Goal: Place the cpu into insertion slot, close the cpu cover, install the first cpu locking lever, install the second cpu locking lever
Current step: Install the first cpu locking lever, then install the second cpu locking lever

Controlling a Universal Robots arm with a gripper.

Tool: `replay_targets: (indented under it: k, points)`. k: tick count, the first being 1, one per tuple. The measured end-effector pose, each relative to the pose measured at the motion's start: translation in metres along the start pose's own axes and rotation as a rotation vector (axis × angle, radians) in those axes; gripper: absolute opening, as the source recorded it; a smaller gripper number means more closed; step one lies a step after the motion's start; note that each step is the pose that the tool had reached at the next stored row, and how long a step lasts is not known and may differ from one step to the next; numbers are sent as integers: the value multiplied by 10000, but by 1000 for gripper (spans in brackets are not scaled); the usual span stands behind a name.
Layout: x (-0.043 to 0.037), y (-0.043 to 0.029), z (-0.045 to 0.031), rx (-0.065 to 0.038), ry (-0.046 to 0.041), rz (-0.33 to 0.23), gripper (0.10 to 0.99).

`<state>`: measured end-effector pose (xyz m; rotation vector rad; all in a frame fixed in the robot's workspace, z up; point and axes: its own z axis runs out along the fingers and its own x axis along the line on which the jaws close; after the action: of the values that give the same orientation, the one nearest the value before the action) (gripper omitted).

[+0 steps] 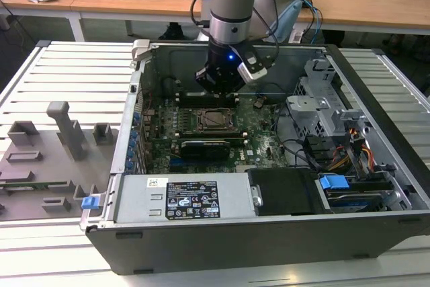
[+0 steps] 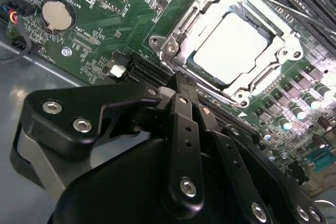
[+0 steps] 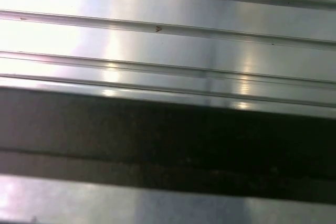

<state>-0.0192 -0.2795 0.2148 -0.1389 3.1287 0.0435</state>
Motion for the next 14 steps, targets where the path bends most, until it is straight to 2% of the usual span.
replay_targets:
  k: [9, 14]
  points:
    - [-3, -40, -1, 0, 0, 0, 106]
    - [3, -108, -3, -1, 0, 0, 106]
